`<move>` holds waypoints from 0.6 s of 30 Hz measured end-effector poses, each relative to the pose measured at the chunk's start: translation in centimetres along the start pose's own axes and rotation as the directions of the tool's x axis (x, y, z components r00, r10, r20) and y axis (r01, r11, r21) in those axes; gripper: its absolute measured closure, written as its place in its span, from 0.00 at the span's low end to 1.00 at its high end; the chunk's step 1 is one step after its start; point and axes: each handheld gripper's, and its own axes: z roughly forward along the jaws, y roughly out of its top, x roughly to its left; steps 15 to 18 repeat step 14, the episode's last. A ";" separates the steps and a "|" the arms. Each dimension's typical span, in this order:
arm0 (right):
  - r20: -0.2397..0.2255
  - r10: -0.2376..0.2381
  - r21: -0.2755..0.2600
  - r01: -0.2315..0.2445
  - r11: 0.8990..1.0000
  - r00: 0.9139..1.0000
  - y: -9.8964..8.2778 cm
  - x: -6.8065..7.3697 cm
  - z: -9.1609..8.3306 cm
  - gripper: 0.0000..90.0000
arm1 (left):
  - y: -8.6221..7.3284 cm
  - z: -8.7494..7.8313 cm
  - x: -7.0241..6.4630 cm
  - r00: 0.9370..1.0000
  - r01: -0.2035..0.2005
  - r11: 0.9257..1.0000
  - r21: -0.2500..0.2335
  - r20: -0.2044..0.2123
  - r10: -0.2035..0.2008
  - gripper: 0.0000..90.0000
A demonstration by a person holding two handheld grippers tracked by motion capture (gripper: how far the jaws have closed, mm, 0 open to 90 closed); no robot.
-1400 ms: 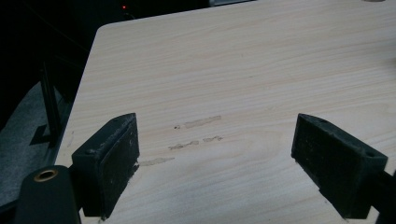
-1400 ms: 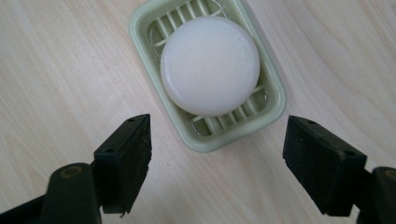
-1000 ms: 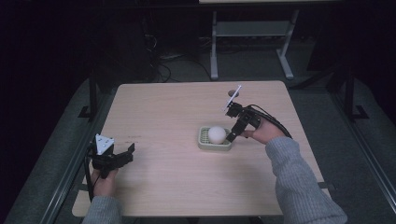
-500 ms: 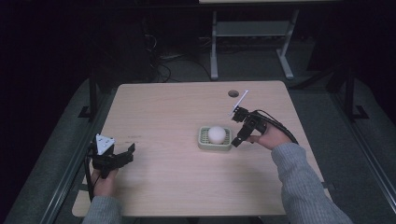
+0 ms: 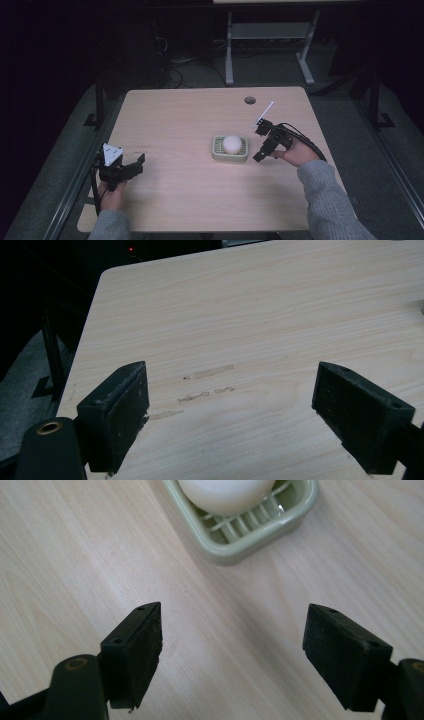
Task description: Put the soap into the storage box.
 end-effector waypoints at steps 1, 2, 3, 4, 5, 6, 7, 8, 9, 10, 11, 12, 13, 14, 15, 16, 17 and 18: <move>0.000 -0.002 0.001 0.002 1.000 1.000 -0.2 0.0 0.0 0.26 | 0.0 0.0 0.0 1.000 0.001 1.000 0.000 0.001 -0.001 0.17; 0.001 -0.003 0.002 0.003 1.000 1.000 -0.4 0.0 0.1 0.26 | 0.0 0.0 0.0 1.000 0.001 1.000 0.000 0.002 -0.001 0.16; 0.001 0.000 0.002 0.000 1.000 1.000 -0.7 0.0 0.1 0.26 | 0.0 0.0 0.0 1.000 0.000 1.000 0.000 0.002 0.000 0.16; -0.002 -0.003 -0.001 0.003 1.000 1.000 -0.9 0.0 0.1 0.26 | 0.0 0.0 0.0 1.000 -0.002 1.000 0.001 0.003 0.002 0.16; -0.001 0.001 -0.002 -0.001 1.000 1.000 -1.1 0.1 0.1 0.26 | 0.0 0.0 -0.1 1.000 -0.001 1.000 0.002 0.003 0.001 0.16; -0.003 0.001 -0.006 -0.001 1.000 1.000 -1.4 0.1 0.2 0.26 | 0.0 0.0 -0.1 1.000 -0.002 1.000 0.001 0.004 0.002 0.16; -0.006 0.007 -0.007 -0.007 1.000 1.000 -1.6 0.1 0.2 0.26 | 0.0 0.0 -0.1 1.000 -0.006 1.000 0.003 0.003 0.006 0.16; -0.008 0.001 -0.011 -0.001 1.000 1.000 -1.9 0.1 0.3 0.26 | 0.0 0.0 -0.2 1.000 -0.010 1.000 0.000 0.002 0.010 0.16; -0.007 0.008 -0.011 -0.008 1.000 1.000 -2.2 0.2 0.3 0.26 | 0.0 0.0 -0.2 1.000 -0.014 1.000 0.001 0.001 0.014 0.16; -0.012 0.013 -0.015 -0.013 1.000 1.000 -2.5 0.2 0.3 0.26 | 0.0 0.0 -0.2 1.000 -0.015 1.000 0.000 0.003 0.015 0.16; -0.014 0.018 -0.020 -0.018 1.000 1.000 -2.8 0.2 0.4 0.26 | 0.0 0.1 -0.2 1.000 -0.011 1.000 0.000 0.004 0.011 0.16; -0.014 0.019 -0.023 -0.020 1.000 1.000 -3.2 0.3 0.5 0.26 | 0.1 0.1 -0.2 1.000 -0.010 1.000 0.001 0.005 0.010 0.16; -0.015 0.019 -0.025 -0.020 0.999 1.000 -3.5 0.4 0.5 0.26 | 0.1 0.1 -0.3 1.000 -0.011 1.000 0.000 0.006 0.011 0.16; -0.015 0.022 -0.029 -0.023 0.999 1.000 -3.9 0.5 0.7 0.26 | 0.1 0.1 -0.3 1.000 -0.016 1.000 0.002 0.007 0.016 0.16; -0.015 0.022 -0.029 -0.023 0.999 1.000 -3.9 0.5 0.7 0.26 | 0.1 0.1 -0.3 1.000 -0.016 1.000 0.002 0.007 0.016 0.16; -0.015 0.022 -0.029 -0.023 0.999 1.000 -3.9 0.5 0.7 0.26 | 0.1 0.1 -0.3 1.000 -0.016 1.000 0.002 0.007 0.016 0.16; -0.015 0.022 -0.029 -0.023 0.999 1.000 -3.9 0.5 0.7 0.26 | 0.1 0.1 -0.3 1.000 -0.016 1.000 0.002 0.007 0.016 0.16; -0.015 0.022 -0.029 -0.023 0.999 1.000 -3.9 0.5 0.7 0.26 | 0.1 0.1 -0.3 1.000 -0.016 1.000 0.002 0.007 0.016 0.16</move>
